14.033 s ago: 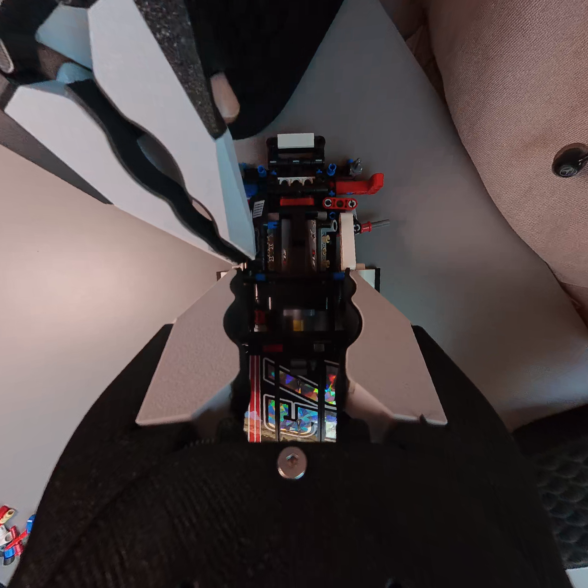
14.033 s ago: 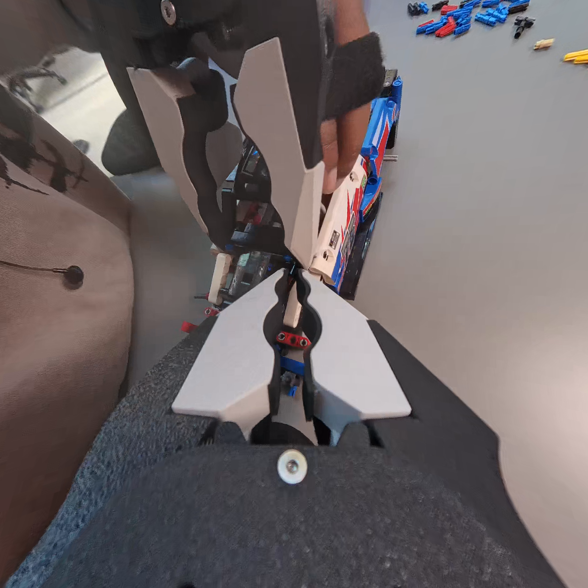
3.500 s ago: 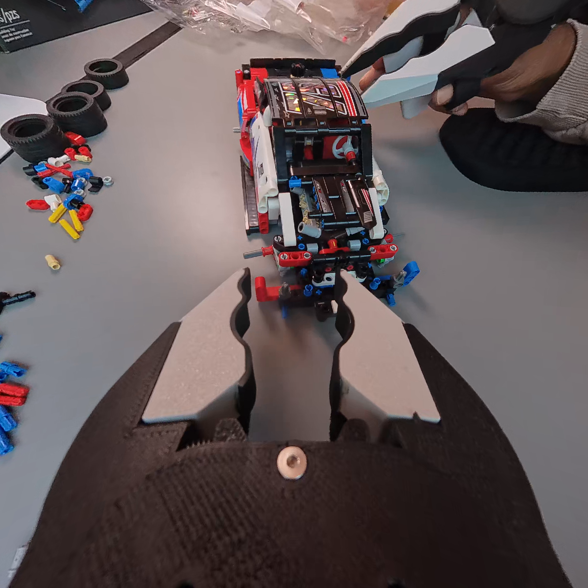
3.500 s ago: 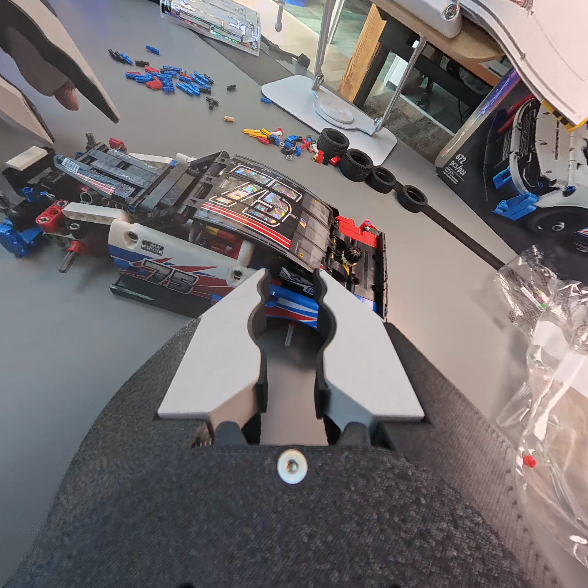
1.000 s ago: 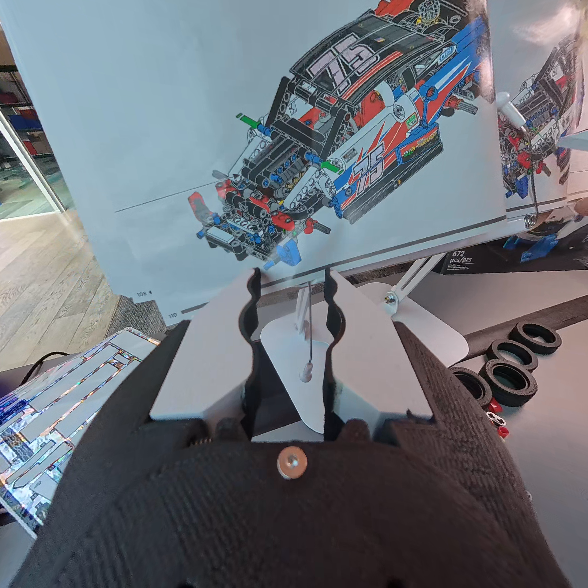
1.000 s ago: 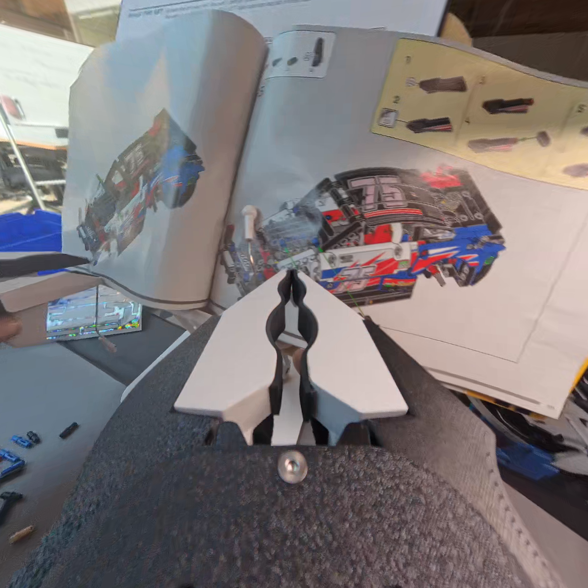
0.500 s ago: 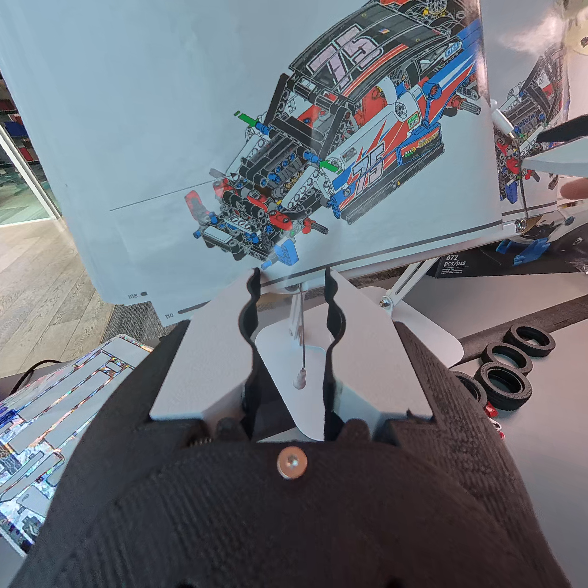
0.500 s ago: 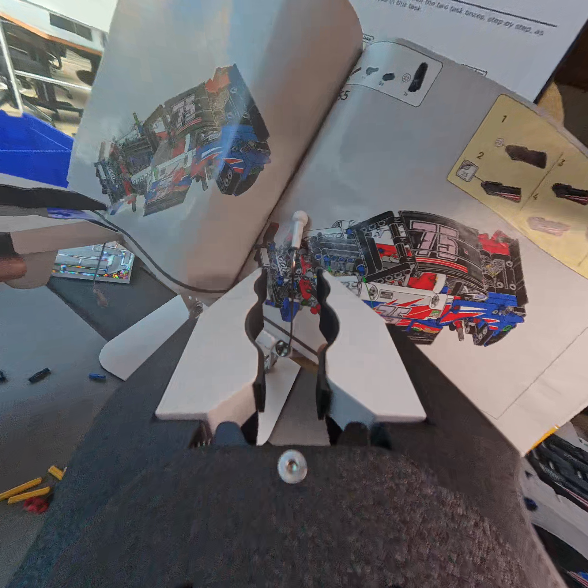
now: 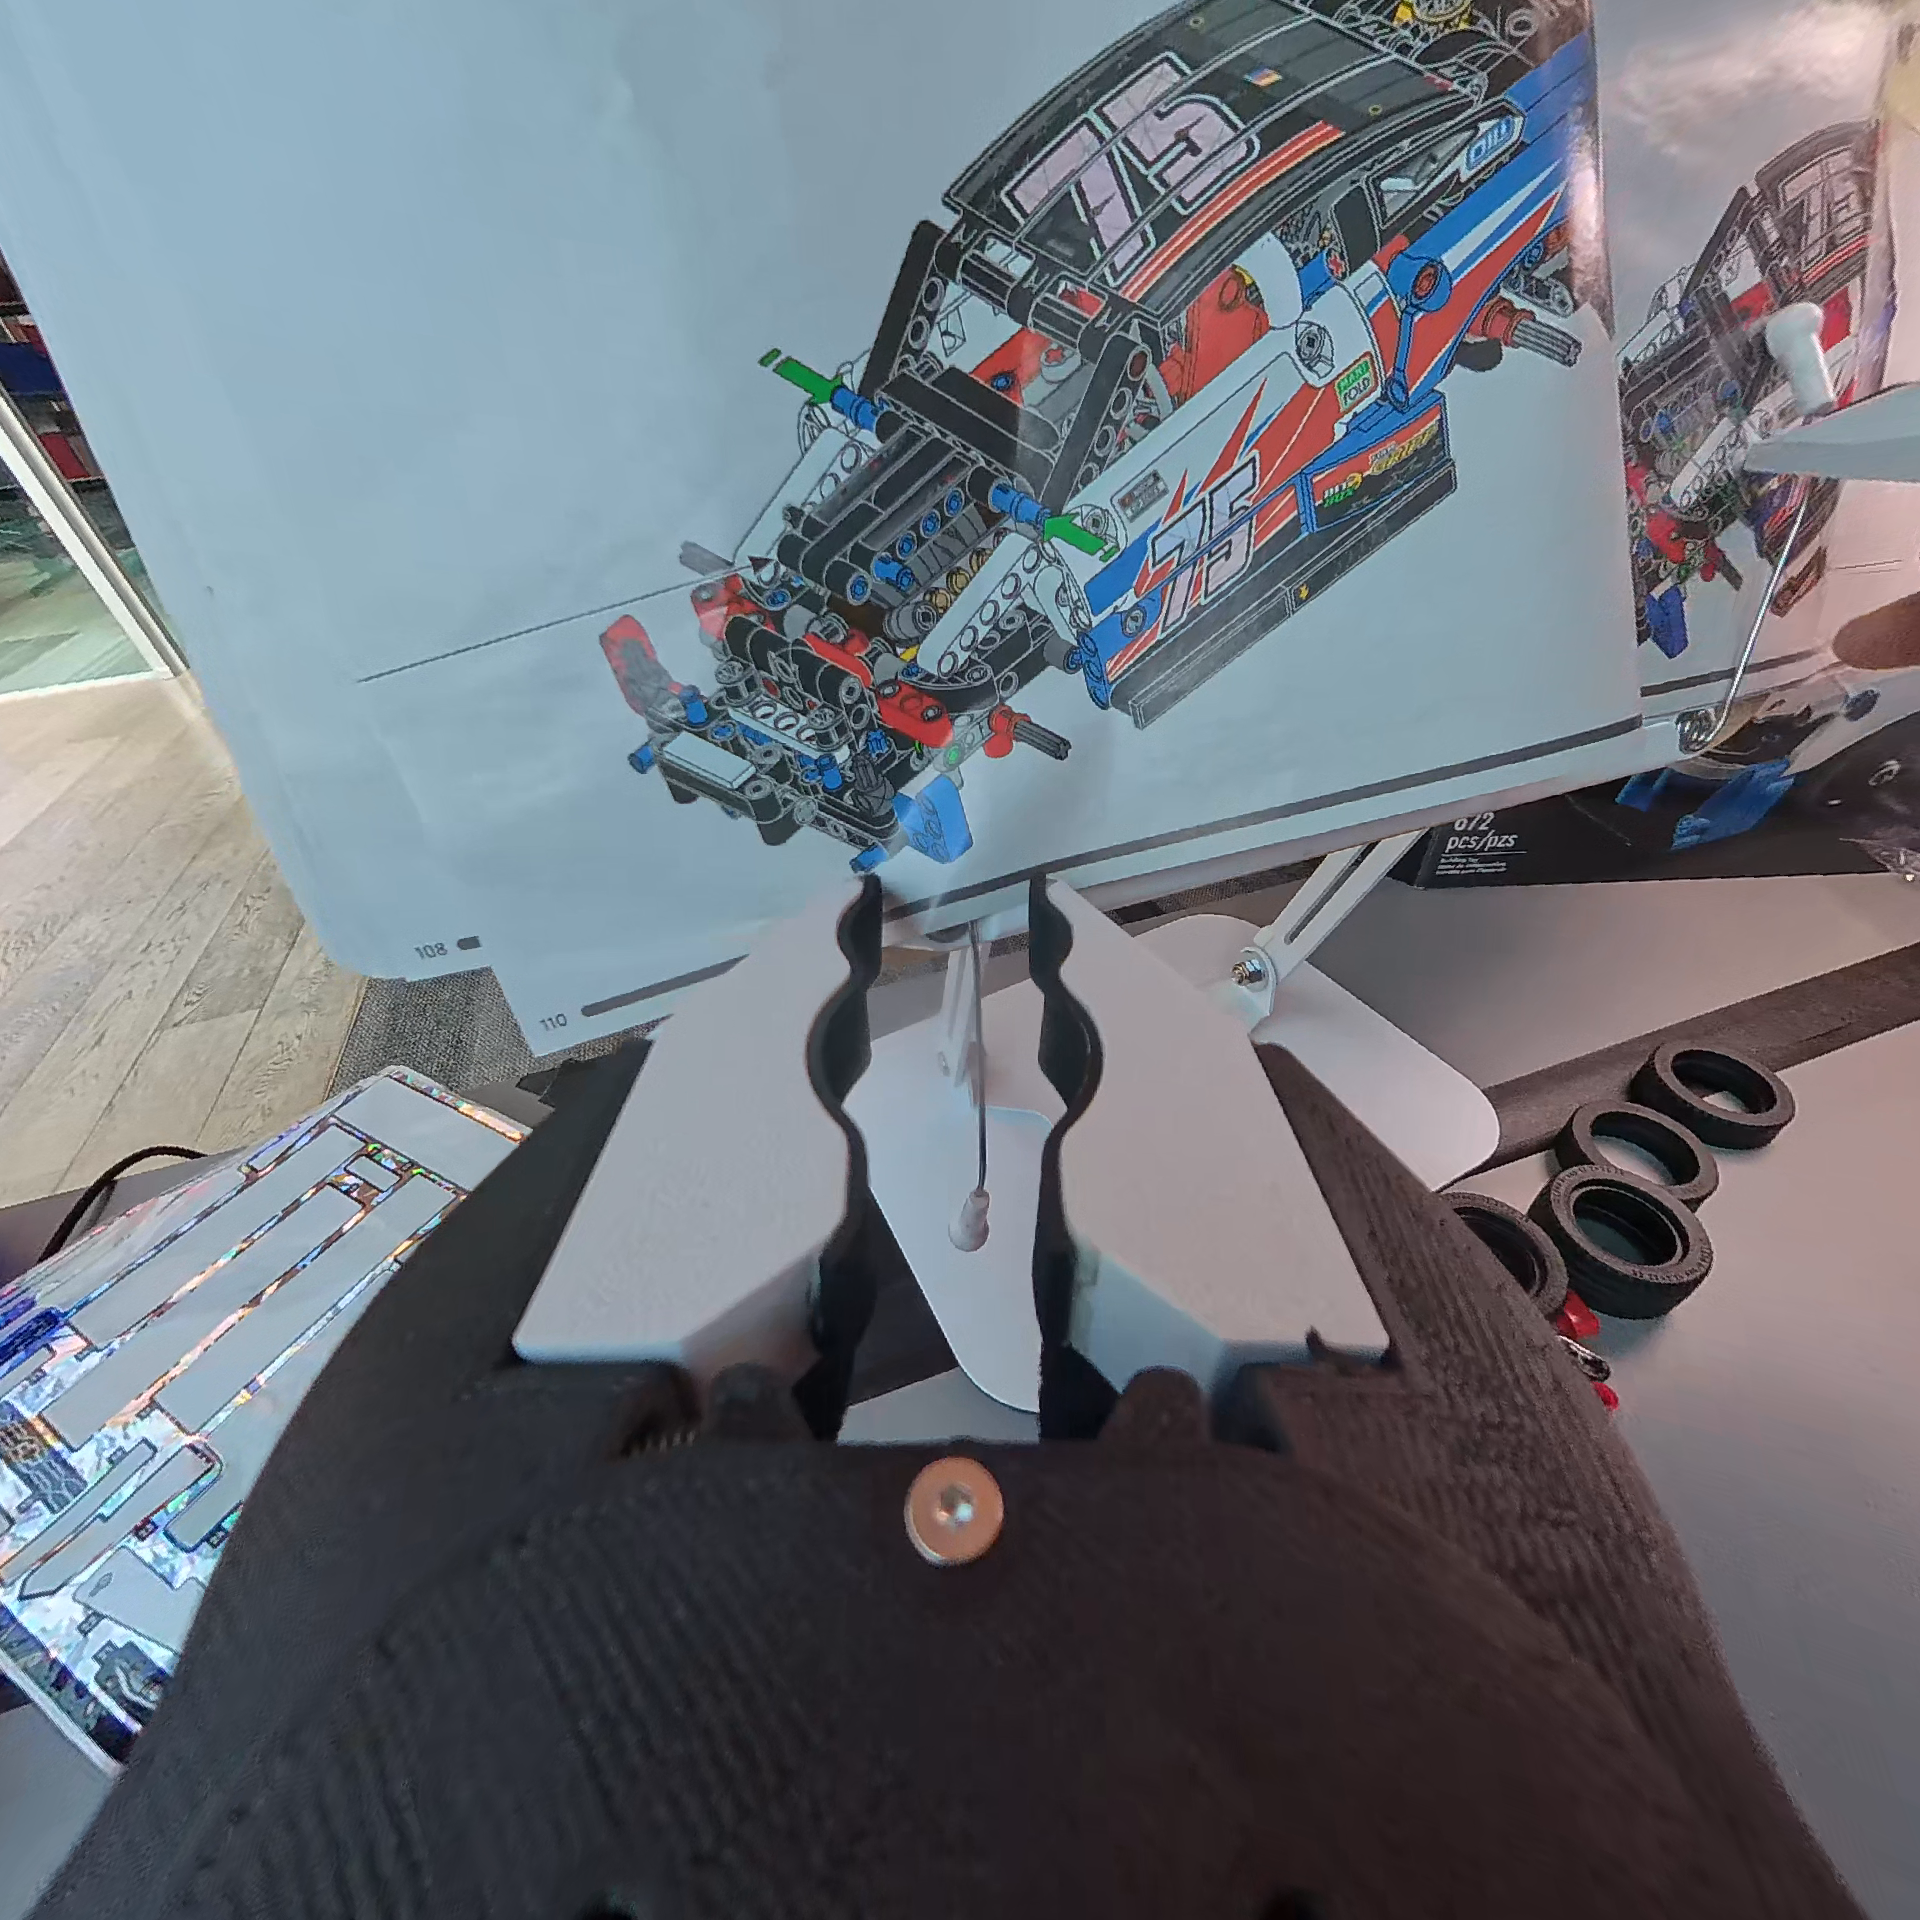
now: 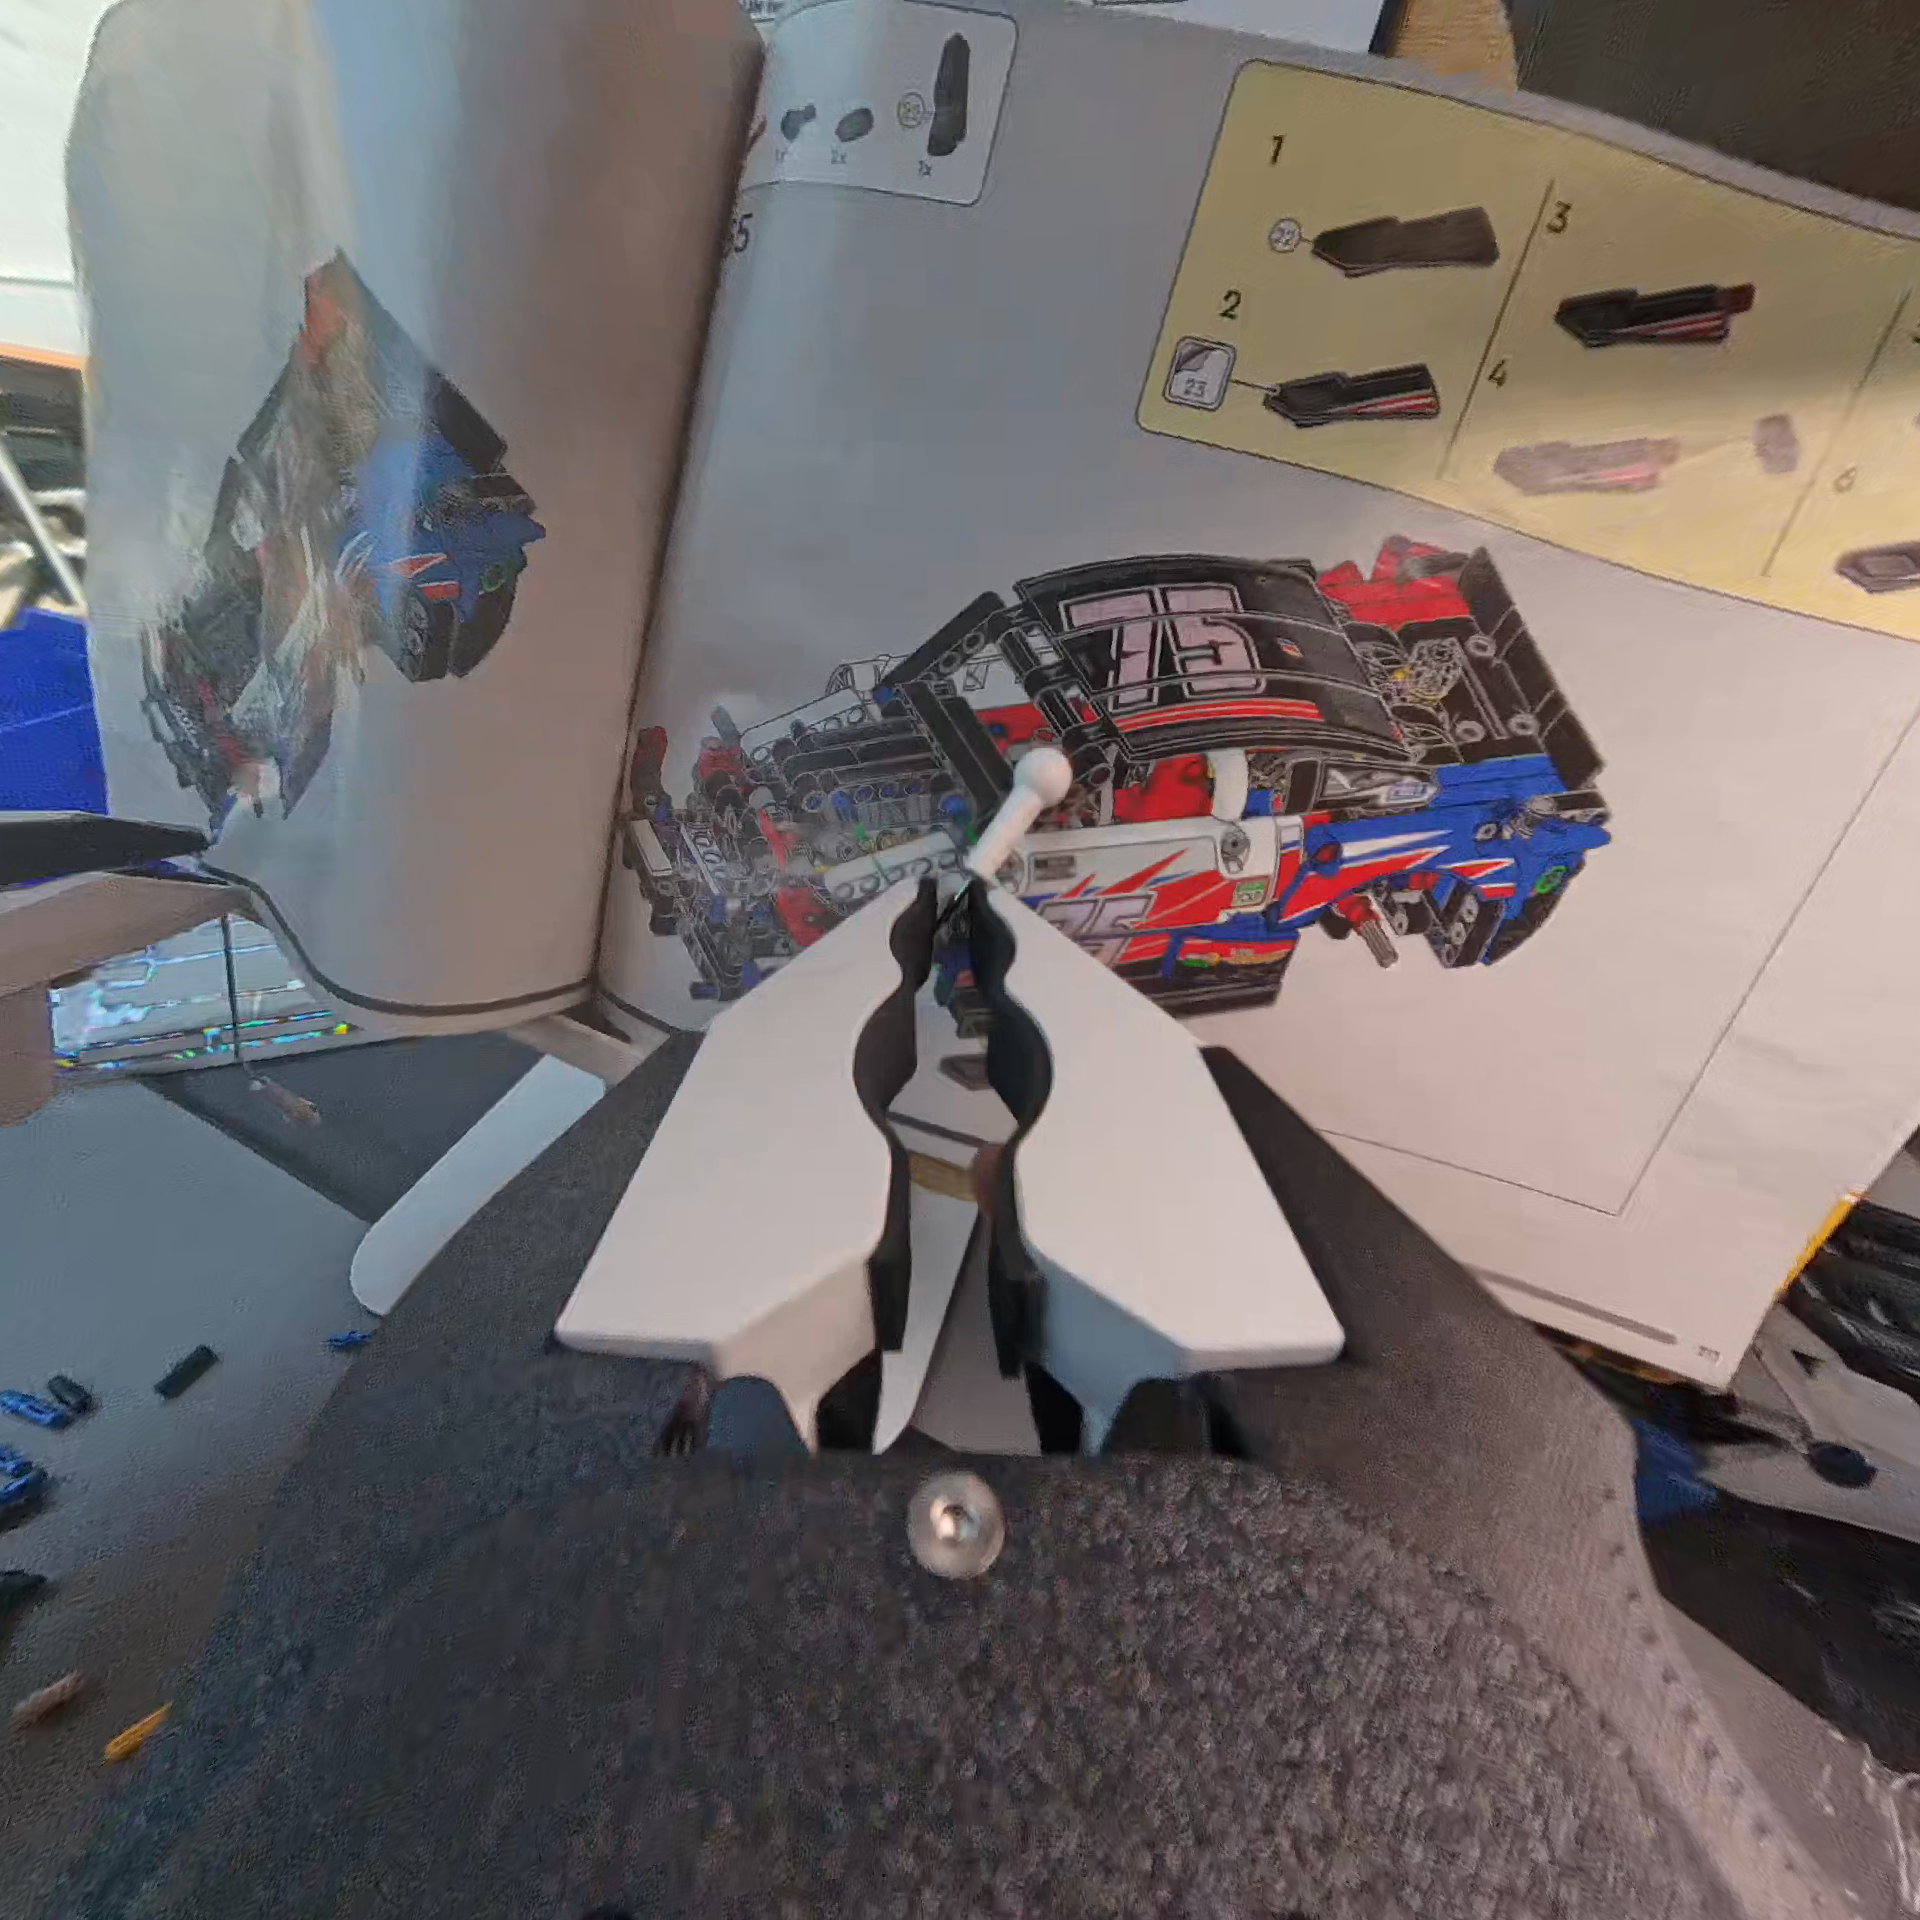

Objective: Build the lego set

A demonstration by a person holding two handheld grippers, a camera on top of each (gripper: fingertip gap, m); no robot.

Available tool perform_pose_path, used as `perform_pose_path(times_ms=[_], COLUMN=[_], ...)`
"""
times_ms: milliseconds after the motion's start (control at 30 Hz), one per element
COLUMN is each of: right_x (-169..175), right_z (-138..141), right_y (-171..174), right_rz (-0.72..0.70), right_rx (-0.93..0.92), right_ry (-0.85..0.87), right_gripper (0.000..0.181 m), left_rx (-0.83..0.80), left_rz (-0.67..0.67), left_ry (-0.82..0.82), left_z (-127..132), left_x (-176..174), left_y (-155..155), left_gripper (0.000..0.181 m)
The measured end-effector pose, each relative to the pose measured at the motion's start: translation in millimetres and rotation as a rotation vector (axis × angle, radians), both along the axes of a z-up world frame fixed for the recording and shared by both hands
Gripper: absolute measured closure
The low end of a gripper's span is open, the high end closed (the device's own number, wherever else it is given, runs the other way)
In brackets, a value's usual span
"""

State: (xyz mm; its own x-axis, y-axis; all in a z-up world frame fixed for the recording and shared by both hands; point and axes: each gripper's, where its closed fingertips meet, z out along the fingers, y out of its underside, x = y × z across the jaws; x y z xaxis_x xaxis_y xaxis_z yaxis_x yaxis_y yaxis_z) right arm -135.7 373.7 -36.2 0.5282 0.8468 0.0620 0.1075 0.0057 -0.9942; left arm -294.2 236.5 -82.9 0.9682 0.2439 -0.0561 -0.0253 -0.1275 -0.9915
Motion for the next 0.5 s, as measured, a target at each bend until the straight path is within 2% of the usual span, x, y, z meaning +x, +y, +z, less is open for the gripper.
perform_pose_path(times_ms=[167, 300, 433, 467, 500], right_x=[28, 39, 43, 44, 44], right_z=[-26, -53, -59, -61, -65], right_y=[8, 4, -4, -7, -9], right_rz=[0.003, 0.051, 0.087, 0.100, 0.114], right_rx=[-0.150, -0.352, -0.477, -0.519, -0.569], right_ry=[0.080, 0.181, 0.237, 0.240, 0.236], right_gripper=[0.173, 0.171, 0.170, 0.167, 0.152], left_rx=[0.006, 0.004, -0.014, -0.017, -0.020], left_rz=[-0.001, 0.002, -0.006, -0.008, -0.009], left_ry=[0.000, -0.003, 0.003, 0.003, 0.004], left_z=[0, 0, 0, -1, -1], left_x=[0, 0, 0, -1, -2], left_y=[0, 0, -1, -1, -2], left_gripper=[0.155, 0.155, 0.153, 0.153, 0.153])
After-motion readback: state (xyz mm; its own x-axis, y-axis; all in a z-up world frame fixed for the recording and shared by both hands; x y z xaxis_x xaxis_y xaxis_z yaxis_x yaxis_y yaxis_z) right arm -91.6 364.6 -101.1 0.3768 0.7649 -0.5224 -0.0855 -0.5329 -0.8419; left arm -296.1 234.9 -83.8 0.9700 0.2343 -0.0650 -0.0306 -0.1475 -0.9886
